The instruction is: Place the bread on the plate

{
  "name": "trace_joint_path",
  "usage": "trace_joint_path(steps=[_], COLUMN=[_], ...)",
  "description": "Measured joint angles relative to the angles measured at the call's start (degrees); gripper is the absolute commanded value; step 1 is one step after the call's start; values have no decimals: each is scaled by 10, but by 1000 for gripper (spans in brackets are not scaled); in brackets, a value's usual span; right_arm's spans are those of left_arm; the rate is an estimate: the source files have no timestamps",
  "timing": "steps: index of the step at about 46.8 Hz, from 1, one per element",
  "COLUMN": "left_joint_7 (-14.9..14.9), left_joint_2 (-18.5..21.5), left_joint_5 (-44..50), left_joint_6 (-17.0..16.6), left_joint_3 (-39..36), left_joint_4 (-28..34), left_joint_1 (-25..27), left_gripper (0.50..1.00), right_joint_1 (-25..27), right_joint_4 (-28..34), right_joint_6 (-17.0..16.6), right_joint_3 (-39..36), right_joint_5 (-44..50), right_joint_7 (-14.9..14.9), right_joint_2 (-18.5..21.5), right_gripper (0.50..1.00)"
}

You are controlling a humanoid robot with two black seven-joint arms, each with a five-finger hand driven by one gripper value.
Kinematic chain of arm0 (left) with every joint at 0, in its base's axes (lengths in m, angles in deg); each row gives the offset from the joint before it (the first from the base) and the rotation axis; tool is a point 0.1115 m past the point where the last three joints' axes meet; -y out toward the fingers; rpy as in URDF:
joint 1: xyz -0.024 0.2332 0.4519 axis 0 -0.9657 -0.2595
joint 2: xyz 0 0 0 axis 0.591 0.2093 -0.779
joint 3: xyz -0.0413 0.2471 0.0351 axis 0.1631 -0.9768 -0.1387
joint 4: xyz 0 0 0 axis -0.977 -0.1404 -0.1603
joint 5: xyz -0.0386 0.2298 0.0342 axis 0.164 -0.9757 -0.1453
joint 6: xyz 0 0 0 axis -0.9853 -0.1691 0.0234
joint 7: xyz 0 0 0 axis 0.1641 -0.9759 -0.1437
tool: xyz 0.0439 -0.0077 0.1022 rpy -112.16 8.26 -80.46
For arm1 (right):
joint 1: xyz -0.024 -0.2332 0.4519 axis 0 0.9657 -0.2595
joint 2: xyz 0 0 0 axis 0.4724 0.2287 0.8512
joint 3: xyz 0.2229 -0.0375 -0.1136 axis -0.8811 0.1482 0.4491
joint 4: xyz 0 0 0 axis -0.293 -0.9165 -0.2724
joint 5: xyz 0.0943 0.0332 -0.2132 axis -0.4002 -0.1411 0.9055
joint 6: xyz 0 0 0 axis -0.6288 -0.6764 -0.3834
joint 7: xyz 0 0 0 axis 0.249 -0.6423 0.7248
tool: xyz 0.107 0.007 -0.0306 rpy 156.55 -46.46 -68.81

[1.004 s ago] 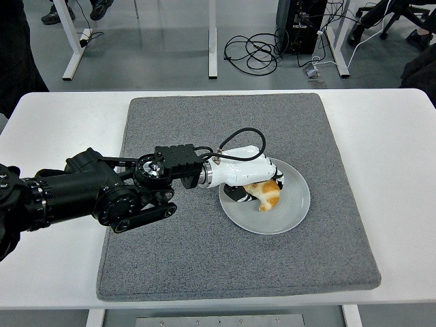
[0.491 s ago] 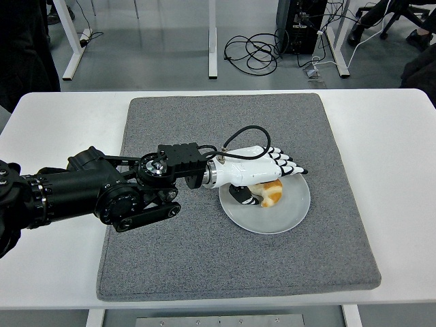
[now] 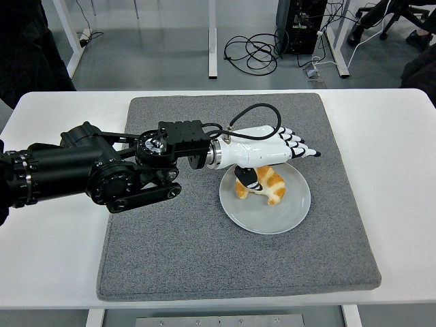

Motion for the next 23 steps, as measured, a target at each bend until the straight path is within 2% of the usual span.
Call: trace_joint_path(steps=[10, 23], left_joint_7=[-53, -56], left_joint_2=[51, 105], left_joint_5=[123, 231], left_joint_6=[13, 34], left_joint_3=[1, 34], left_joint_4=[33, 26], left_joint_1=[58, 71], left_gripper=[975, 975], right_joint_1=[0, 0], right_joint_4=[0, 0], right_joint_6=[0, 0], right_joint_3=[0, 0], right_joint_5=[0, 0], right_joint_7=[0, 0], right_joint_2=[0, 0], right_gripper=[1000, 1000])
